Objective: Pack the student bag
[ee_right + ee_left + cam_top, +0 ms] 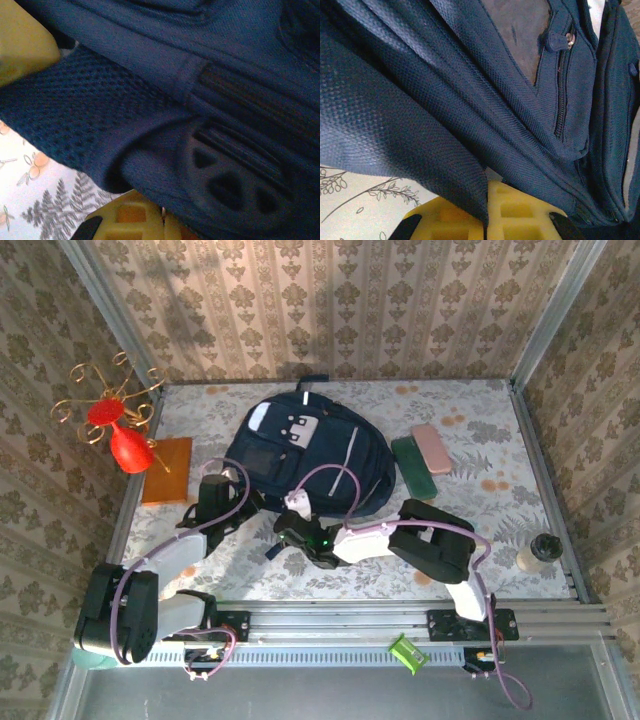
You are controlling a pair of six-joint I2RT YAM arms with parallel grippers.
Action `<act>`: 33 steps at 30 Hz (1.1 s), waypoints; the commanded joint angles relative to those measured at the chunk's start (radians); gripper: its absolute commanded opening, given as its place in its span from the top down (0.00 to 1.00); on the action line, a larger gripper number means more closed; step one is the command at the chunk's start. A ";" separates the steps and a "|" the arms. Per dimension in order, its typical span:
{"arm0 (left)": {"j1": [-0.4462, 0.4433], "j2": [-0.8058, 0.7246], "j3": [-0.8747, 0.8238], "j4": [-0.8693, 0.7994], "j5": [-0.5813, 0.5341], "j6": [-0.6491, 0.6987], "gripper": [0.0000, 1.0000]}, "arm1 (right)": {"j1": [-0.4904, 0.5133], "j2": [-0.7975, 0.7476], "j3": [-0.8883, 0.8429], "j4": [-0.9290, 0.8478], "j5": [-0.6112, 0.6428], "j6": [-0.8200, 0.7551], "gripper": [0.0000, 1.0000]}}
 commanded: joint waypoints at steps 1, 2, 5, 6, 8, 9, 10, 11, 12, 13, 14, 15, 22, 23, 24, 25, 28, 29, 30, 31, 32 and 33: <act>0.024 -0.021 0.042 -0.013 0.041 0.051 1.00 | -0.019 -0.092 -0.075 -0.030 0.007 0.070 1.00; 0.034 -0.020 0.043 -0.016 0.042 0.062 1.00 | -0.026 -0.111 -0.098 -0.034 -0.011 0.090 1.00; 0.060 -0.019 0.041 -0.027 0.047 0.083 1.00 | -0.046 -0.158 -0.162 -0.045 -0.056 0.144 1.00; 0.070 -0.019 0.040 -0.028 0.051 0.089 1.00 | -0.053 -0.172 -0.179 -0.053 -0.065 0.158 1.00; 0.084 -0.019 0.038 -0.033 0.055 0.097 1.00 | -0.066 -0.200 -0.209 -0.069 -0.082 0.175 1.00; 0.090 -0.019 0.038 -0.036 0.055 0.102 1.00 | -0.073 -0.213 -0.220 -0.079 -0.086 0.178 1.00; 0.093 -0.017 0.038 -0.039 0.055 0.106 1.00 | -0.077 -0.225 -0.227 -0.091 -0.089 0.182 1.00; 0.096 -0.015 0.039 -0.040 0.056 0.111 1.00 | -0.084 -0.239 -0.235 -0.102 -0.093 0.183 1.00; 0.098 -0.013 0.039 -0.042 0.057 0.116 1.00 | -0.089 -0.253 -0.245 -0.113 -0.096 0.184 1.00; 0.101 -0.012 0.039 -0.046 0.055 0.118 1.00 | -0.095 -0.264 -0.253 -0.123 -0.099 0.186 1.00; 0.104 -0.010 0.039 -0.047 0.055 0.119 1.00 | -0.105 -0.279 -0.263 -0.133 -0.105 0.187 1.00; 0.109 -0.010 0.039 -0.050 0.057 0.123 1.00 | -0.116 -0.296 -0.273 -0.146 -0.115 0.187 1.00; 0.150 -0.009 0.051 -0.094 0.048 0.145 1.00 | -0.202 -0.396 -0.323 -0.255 -0.203 0.157 1.00; 0.153 -0.007 0.054 -0.103 0.046 0.150 1.00 | -0.210 -0.402 -0.318 -0.271 -0.224 0.145 1.00; 0.154 -0.006 0.058 -0.108 0.042 0.154 1.00 | -0.212 -0.410 -0.312 -0.271 -0.256 0.124 1.00; 0.154 -0.002 0.061 -0.112 0.039 0.159 1.00 | -0.212 -0.413 -0.308 -0.256 -0.288 0.100 1.00; 0.152 0.011 0.073 -0.114 0.034 0.166 1.00 | -0.211 -0.416 -0.281 -0.238 -0.400 0.047 1.00; 0.148 0.013 0.080 -0.118 0.034 0.174 0.97 | -0.212 -0.415 -0.266 -0.244 -0.433 0.027 1.00; 0.143 0.013 0.090 -0.129 0.033 0.186 0.85 | -0.213 -0.415 -0.252 -0.254 -0.466 0.007 1.00; 0.136 0.009 0.098 -0.143 0.028 0.196 0.73 | -0.216 -0.415 -0.239 -0.263 -0.488 -0.009 1.00; 0.124 0.001 0.112 -0.164 0.017 0.213 0.64 | -0.220 -0.415 -0.226 -0.275 -0.510 -0.022 1.00; 0.108 -0.011 0.124 -0.187 -0.007 0.234 0.58 | -0.225 -0.413 -0.214 -0.283 -0.533 -0.032 1.00</act>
